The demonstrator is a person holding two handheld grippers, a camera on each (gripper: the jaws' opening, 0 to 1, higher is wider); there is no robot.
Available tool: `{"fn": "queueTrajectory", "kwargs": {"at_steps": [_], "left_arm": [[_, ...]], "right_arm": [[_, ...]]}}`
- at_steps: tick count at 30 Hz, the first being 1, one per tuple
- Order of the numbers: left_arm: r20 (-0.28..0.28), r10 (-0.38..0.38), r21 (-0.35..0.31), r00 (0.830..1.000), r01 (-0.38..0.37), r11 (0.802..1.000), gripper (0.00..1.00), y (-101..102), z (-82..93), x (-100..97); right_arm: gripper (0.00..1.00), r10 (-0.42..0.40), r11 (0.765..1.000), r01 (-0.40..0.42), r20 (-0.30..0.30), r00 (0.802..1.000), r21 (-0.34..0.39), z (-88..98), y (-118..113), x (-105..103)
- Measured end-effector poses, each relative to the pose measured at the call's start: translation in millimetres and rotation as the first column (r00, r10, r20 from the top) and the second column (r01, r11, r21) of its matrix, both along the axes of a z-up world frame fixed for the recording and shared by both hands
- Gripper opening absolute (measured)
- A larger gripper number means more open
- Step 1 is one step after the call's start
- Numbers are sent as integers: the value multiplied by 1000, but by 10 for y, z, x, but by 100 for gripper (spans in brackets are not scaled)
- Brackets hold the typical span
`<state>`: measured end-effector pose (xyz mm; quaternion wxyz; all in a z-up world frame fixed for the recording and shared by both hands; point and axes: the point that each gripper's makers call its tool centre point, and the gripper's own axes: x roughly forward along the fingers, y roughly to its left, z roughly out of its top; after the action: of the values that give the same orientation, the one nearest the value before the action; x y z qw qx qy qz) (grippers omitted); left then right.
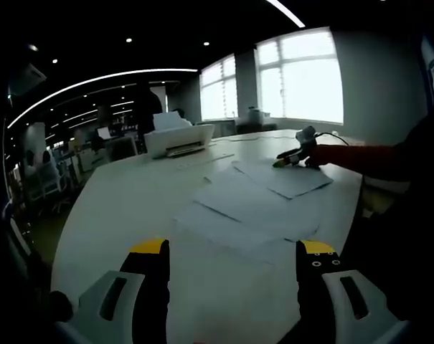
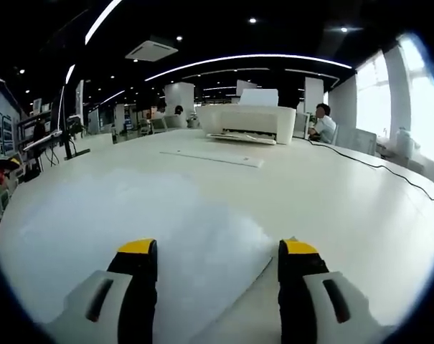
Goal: Organize the stack of printing papers by aligning and flattening the scattered papers on the table
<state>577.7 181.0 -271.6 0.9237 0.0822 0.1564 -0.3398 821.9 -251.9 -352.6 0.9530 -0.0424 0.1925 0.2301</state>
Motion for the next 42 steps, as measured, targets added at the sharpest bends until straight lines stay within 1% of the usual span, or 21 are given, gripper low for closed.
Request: {"fn": "queueTrajectory", "kwargs": {"at_steps": [1, 10, 14, 18, 27, 31, 35, 39, 41, 42], "left_arm": [[1, -2, 1, 1000, 2, 1000, 75, -4, 0, -1], [2, 0, 3, 1000, 0, 1000, 75, 12, 0, -6], [2, 1, 1, 1000, -1, 1000, 75, 19, 2, -2], [0, 0, 2, 1000, 0, 1000, 75, 13, -12, -6], [-2, -3, 5, 1000, 3, 1000, 75, -7, -13, -15], [-1, -5, 7, 1000, 5, 1000, 75, -22, -2, -20], [1, -6, 9, 1000, 6, 1000, 75, -25, 7, -19], [2, -7, 9, 1000, 7, 1000, 75, -29, 14, -23], [2, -7, 9, 1000, 7, 1000, 75, -30, 13, -24], [2, -6, 8, 1000, 6, 1000, 75, -28, 14, -23]], "right_arm": [[58, 8, 1000, -8, 2, 1000, 3, 3, 12, -3], [57, -1, 1000, 1, 2, 1000, 5, -10, 13, -15], [54, 5, 1000, -5, 6, 1000, 6, -5, 25, -11], [54, 5, 1000, -5, 10, 1000, 7, 0, 21, 3], [43, 24, 1000, -24, 17, 1000, 10, 12, 54, -29], [35, 40, 999, -41, 23, 999, 10, 22, 91, -59], [35, 40, 999, -40, 25, 999, 9, 27, 107, -61], [32, 44, 998, -42, 63, 997, -39, 51, 90, -55], [26, 41, 992, -25, 123, 992, -124, 97, 58, -79], [24, 44, 991, -27, 126, 991, -134, 97, 67, -90]]}}
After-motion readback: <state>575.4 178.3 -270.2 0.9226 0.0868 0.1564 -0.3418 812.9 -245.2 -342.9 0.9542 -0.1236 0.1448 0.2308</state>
